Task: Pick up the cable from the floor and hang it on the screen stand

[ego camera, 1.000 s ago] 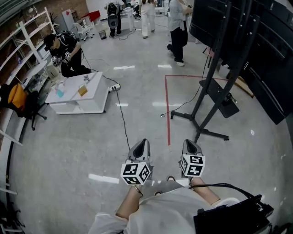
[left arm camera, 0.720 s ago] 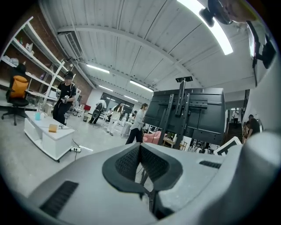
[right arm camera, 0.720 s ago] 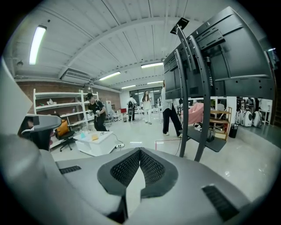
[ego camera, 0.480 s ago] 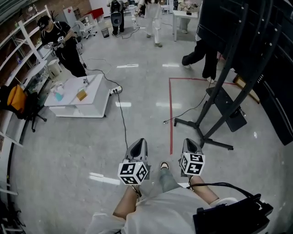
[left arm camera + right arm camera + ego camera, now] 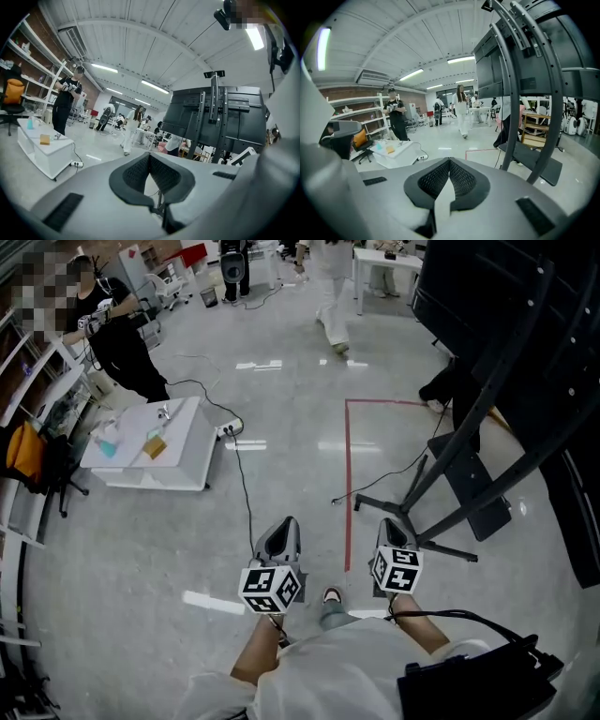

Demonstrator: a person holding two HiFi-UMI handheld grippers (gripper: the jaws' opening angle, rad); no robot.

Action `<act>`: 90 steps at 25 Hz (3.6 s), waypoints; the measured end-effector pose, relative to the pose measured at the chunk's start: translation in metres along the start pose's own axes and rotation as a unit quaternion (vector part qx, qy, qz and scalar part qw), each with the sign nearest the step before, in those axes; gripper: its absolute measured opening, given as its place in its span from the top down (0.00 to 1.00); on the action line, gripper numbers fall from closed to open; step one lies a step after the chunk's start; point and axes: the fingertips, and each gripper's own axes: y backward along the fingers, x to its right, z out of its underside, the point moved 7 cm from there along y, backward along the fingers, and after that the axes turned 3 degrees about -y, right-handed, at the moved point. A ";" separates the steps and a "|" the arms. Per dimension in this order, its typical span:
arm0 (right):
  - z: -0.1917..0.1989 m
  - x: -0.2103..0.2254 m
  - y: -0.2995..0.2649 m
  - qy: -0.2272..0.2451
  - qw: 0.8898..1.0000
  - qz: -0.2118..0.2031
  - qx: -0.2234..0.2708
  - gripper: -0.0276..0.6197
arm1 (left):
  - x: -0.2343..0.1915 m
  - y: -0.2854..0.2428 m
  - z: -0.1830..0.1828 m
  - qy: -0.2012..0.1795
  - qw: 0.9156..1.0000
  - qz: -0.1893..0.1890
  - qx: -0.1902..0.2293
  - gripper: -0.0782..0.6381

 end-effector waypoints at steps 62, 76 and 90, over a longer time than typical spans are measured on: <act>-0.115 0.082 -0.340 -0.198 0.943 0.267 -0.028 0.93 | -0.096 -0.541 0.000 -0.062 0.924 0.306 -0.220 0.89; -0.027 0.172 -0.394 -0.237 0.929 0.280 -0.057 0.93 | -0.046 -0.608 0.138 -0.119 0.879 0.365 -0.282 0.89; 0.204 0.294 -0.510 -0.282 0.899 0.334 -0.021 0.93 | -0.017 -0.728 0.454 -0.141 0.850 0.441 -0.251 0.85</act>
